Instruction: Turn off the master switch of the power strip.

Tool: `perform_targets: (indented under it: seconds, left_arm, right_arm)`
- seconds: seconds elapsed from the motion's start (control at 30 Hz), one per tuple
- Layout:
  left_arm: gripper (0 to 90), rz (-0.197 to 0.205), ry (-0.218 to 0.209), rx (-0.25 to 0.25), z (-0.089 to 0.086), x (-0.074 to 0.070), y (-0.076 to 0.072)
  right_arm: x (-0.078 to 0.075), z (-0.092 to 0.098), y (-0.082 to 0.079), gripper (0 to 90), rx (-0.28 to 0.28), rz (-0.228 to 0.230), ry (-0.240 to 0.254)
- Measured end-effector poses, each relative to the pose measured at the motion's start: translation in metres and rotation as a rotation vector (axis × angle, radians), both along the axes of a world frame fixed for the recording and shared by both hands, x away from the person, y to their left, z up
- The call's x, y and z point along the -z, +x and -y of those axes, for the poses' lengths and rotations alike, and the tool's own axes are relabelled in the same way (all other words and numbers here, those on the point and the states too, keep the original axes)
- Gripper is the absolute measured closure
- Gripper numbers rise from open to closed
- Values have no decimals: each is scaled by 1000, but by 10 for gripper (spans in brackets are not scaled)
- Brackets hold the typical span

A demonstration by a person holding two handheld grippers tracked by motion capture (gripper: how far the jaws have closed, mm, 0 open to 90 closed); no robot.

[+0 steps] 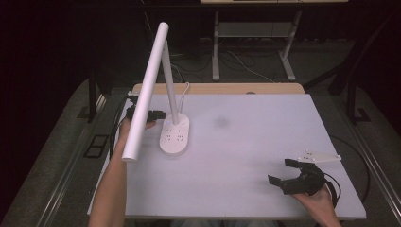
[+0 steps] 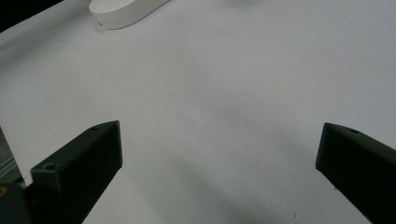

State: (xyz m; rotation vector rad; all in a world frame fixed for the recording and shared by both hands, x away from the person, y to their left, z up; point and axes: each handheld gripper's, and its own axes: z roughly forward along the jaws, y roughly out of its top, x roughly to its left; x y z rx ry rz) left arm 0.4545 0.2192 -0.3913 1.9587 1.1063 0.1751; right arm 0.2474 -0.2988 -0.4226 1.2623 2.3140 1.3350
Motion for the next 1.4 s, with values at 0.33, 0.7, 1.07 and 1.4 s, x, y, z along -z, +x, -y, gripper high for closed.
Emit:
perform_targets:
  seconds: [0.33, 0.7, 1.07, 1.4]
  left_arm:
    - [873, -13, 8, -2, 8, 9, 4]
    - [894, -36, 32, 2, 16, 19, 8]
    - [895, -64, 51, -18, 21, 27, 10]
    - [897, -95, 24, -63, 17, 30, 10]
  right_arm:
    - [1, 1, 1, 0, 3, 3, -11]
    - [1, 1, 1, 0, 4, 4, -15]
    - [1, 1, 1, 0, 3, 6, -18]
    - [1, 0, 1, 0, 0, -1, -15]
